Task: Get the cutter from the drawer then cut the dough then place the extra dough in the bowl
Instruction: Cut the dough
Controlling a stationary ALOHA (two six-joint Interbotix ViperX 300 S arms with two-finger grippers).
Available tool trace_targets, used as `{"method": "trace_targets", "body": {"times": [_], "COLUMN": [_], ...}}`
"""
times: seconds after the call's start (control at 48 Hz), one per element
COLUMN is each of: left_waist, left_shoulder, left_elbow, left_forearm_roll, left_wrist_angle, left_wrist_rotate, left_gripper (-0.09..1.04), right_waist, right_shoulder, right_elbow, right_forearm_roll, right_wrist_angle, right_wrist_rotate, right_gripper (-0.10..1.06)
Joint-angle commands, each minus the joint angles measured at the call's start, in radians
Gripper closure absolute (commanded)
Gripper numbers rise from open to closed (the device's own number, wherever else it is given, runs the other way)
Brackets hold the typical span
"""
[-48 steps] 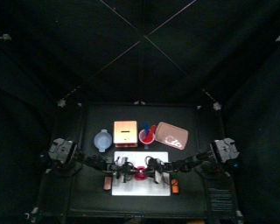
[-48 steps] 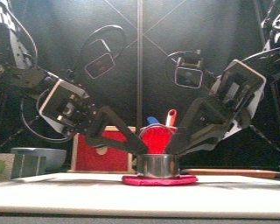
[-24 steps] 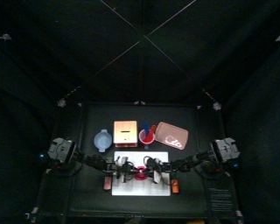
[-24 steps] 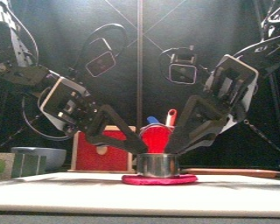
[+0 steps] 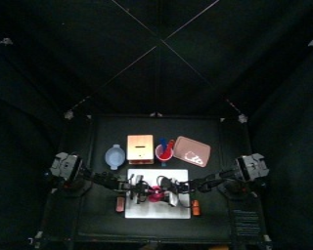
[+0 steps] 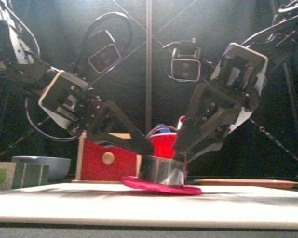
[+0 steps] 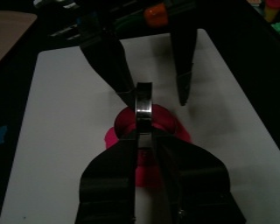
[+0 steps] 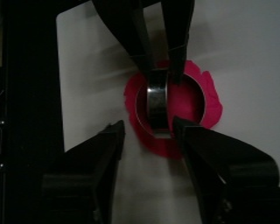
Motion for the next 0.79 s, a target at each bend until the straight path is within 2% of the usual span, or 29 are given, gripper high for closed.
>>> {"method": "trace_targets", "body": {"times": [0.021, 0.25, 0.354, 0.604, 0.729, 0.792], "left_waist": [0.005, 0.012, 0.012, 0.014, 0.003, -0.008], "left_shoulder": [-0.011, -0.023, -0.046, -0.107, -0.115, -0.098], "left_elbow": [-0.014, -0.012, -0.009, 0.041, 0.081, 0.094], "left_forearm_roll": [0.005, 0.008, 0.018, -0.011, -0.017, -0.026], "left_wrist_angle": [-0.009, -0.011, -0.009, -0.009, -0.052, -0.092], "left_wrist_rotate": [0.0, 0.002, 0.017, 0.074, 0.08, 0.08], "left_gripper": [0.2, 0.19, 0.19, 0.2, 0.26, 0.34], "right_waist": [-0.005, -0.015, -0.037, -0.089, -0.089, -0.089], "right_shoulder": [-0.034, -0.04, -0.043, -0.043, -0.041, -0.043], "right_elbow": [-0.031, -0.097, -0.123, -0.17, -0.204, -0.221], "right_forearm_roll": [-0.017, -0.08, -0.121, -0.149, -0.147, -0.144], "right_wrist_angle": [-0.002, 0.034, 0.061, 0.163, 0.245, 0.284], "right_wrist_rotate": [-0.003, -0.003, 0.002, 0.003, 0.006, 0.006], "right_gripper": [0.06, 0.05, 0.05, 0.05, 0.05, 0.05]}}
